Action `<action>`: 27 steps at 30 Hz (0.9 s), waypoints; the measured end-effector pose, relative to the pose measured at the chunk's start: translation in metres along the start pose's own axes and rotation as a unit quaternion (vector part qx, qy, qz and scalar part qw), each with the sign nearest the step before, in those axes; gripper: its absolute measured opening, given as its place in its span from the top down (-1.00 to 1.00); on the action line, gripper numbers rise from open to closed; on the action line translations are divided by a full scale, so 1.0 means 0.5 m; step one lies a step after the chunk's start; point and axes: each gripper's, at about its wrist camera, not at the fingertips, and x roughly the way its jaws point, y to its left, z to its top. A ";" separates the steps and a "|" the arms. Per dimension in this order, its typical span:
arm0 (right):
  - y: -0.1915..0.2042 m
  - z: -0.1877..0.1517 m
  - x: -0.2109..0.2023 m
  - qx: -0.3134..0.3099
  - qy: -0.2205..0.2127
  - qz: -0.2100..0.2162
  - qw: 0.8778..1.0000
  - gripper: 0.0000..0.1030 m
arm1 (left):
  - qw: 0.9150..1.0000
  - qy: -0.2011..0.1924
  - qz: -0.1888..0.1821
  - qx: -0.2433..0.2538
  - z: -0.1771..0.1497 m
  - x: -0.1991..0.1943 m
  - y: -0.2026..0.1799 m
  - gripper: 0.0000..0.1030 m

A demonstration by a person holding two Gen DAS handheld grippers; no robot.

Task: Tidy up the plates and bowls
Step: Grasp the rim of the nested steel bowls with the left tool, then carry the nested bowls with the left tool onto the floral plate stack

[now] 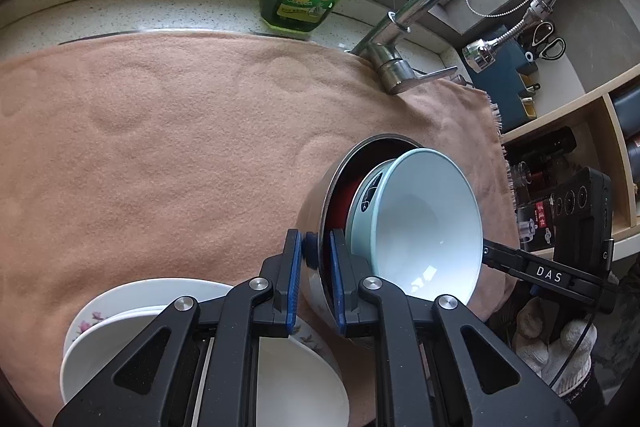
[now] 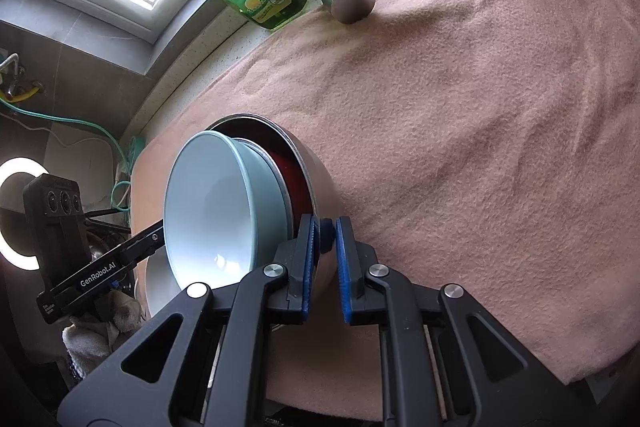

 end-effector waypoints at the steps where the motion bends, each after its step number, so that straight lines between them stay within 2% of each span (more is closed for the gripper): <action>1: 0.000 0.001 0.000 0.000 0.001 -0.001 1.000 0.78 | 1.000 0.000 0.000 0.001 0.000 -0.001 0.000 0.76; 10: 0.025 0.005 -0.012 -0.009 0.002 -0.003 1.000 0.78 | 1.000 -0.016 0.002 0.004 0.002 -0.023 -0.004 0.77; 27: 0.145 -0.035 -0.060 -0.071 0.009 0.020 0.997 0.78 | 0.997 -0.070 0.017 -0.005 -0.043 -0.163 0.007 0.77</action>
